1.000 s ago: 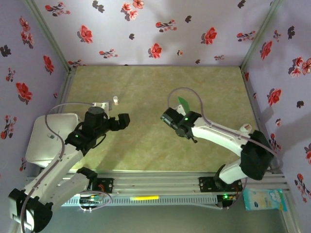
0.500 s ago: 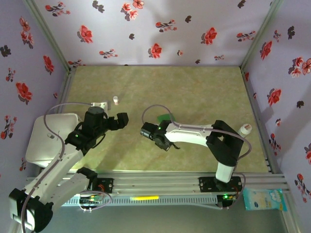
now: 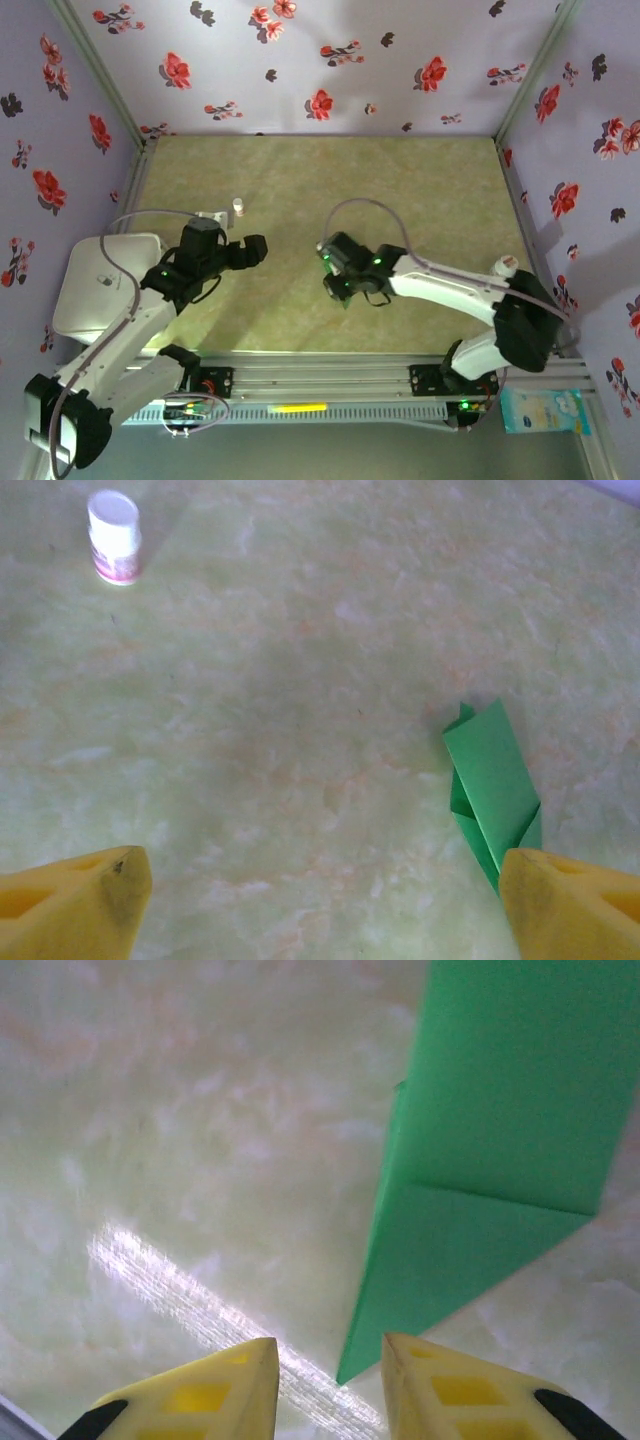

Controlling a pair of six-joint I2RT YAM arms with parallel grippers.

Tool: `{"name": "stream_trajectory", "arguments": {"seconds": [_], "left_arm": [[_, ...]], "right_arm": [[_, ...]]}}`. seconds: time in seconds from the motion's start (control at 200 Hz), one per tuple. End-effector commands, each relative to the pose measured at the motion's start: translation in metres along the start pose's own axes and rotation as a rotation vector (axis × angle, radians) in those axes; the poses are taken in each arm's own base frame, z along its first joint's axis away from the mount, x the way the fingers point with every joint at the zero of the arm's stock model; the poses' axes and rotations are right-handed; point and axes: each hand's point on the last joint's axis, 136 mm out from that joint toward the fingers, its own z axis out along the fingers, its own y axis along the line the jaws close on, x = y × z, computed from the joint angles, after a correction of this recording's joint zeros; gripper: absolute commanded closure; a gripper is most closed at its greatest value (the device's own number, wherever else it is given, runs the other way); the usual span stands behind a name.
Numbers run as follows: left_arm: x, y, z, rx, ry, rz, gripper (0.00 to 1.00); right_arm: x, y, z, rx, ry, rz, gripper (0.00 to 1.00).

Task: Fold a paper plane with a square sheet of paper (pick it up from the middle)
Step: Turn over the paper at the center of the table.

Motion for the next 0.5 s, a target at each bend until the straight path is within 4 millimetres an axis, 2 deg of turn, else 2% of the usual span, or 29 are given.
{"name": "stream_trajectory", "arguments": {"seconds": [0.0,0.105,0.215,0.32,0.495], "left_arm": [[-0.011,-0.016,0.000,0.068,0.003,-0.033,0.13],[-0.009,-0.023,0.007,0.103,0.026,-0.059,0.16],[-0.006,-0.024,0.013,0.108,0.051,-0.079,0.19],[-0.003,-0.024,0.016,0.105,0.067,-0.089,0.24],[-0.001,-0.027,0.020,0.110,0.084,-0.092,0.26]], "right_arm": [[-0.011,-0.015,0.004,-0.145,-0.063,0.284,0.71],[-0.013,-0.034,0.009,-0.240,-0.081,0.471,0.79],[-0.012,-0.043,0.016,-0.281,-0.074,0.557,0.85],[-0.007,-0.044,0.027,-0.285,-0.028,0.593,0.86],[-0.004,-0.036,0.045,-0.324,0.059,0.647,0.88]]}}
